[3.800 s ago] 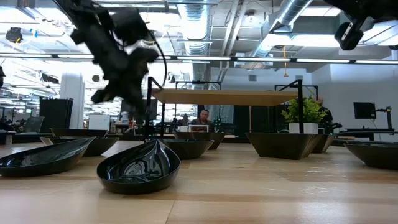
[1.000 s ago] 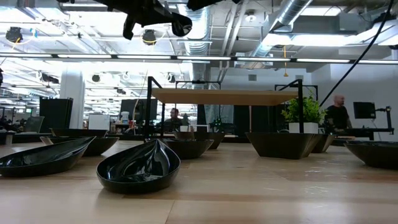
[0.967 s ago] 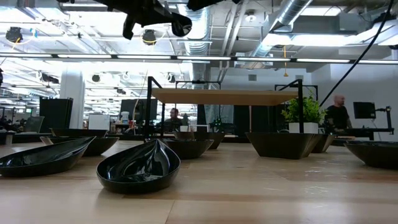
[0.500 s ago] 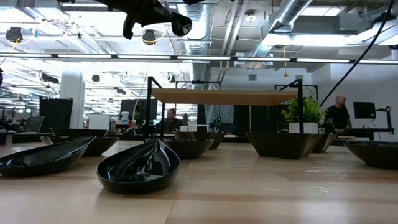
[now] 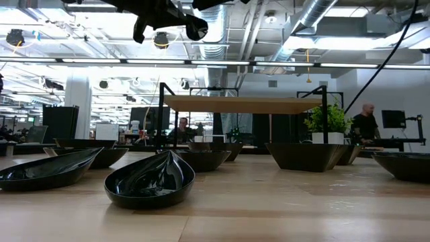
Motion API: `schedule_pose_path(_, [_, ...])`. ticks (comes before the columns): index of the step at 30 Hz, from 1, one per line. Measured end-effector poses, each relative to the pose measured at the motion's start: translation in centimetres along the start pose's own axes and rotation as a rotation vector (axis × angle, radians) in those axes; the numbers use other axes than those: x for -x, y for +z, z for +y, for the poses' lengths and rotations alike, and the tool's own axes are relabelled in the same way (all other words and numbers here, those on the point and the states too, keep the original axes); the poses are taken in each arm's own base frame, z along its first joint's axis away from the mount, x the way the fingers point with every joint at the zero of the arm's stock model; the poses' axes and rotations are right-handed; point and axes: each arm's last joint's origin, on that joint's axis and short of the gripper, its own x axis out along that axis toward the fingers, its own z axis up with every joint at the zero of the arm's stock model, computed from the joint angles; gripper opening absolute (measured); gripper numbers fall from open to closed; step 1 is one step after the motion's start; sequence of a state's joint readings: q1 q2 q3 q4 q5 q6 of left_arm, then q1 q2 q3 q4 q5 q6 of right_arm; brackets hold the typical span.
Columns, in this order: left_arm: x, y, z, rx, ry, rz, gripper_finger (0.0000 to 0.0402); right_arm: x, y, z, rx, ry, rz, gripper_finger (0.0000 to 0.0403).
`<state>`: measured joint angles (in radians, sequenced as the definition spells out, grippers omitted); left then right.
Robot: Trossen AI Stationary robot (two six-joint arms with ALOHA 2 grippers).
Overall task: Pick & Place Mini shaped plates
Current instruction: Stack the drop-shaped plate on top of the other drop-shaped plates on the shelf
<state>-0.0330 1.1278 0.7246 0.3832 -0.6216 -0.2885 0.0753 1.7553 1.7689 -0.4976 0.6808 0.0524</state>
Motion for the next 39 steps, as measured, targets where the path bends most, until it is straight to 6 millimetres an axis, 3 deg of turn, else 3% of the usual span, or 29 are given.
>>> schedule_pose_path(16, [0.0,0.0,0.0,0.003,-0.001,-0.004,0.0005,-0.8,-0.6,-1.0,-0.018,-0.005,0.064,0.0068])
schedule_pose_path(39, [0.0,0.0,0.0,0.000,-0.001,0.001,0.0005,-1.7,-0.9,-0.3,-0.011,-0.010,0.064,0.0068])
